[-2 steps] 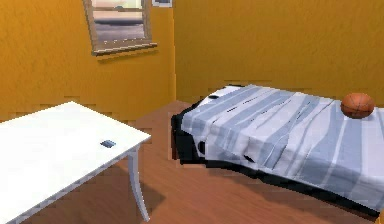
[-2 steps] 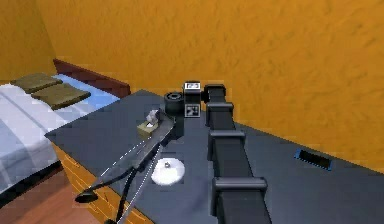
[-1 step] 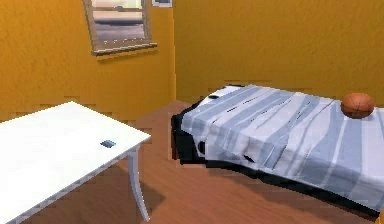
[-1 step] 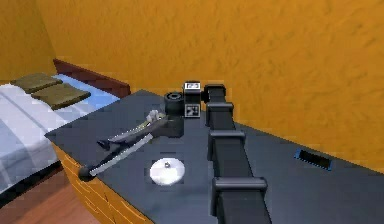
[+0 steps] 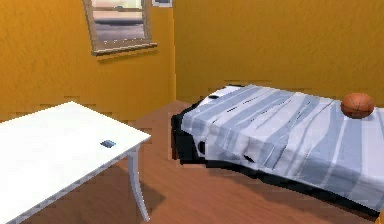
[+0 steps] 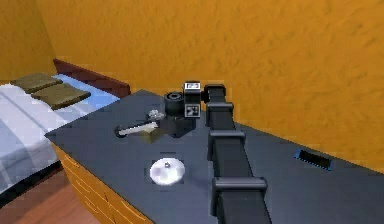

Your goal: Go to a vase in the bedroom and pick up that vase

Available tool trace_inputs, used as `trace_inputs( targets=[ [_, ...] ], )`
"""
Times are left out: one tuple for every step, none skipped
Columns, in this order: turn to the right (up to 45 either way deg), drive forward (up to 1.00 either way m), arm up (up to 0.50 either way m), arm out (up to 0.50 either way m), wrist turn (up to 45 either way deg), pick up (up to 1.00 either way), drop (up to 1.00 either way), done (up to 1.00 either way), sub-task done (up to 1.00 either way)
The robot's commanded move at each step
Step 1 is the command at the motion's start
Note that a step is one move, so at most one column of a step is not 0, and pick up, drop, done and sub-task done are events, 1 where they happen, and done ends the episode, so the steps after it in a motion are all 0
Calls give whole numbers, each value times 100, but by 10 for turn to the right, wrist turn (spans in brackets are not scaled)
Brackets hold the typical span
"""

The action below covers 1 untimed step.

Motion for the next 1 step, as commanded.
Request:
trace_inputs(
  targets=[
    [0, 0, 0, 0, 180, 0, 0, 0, 0]
  ],
)
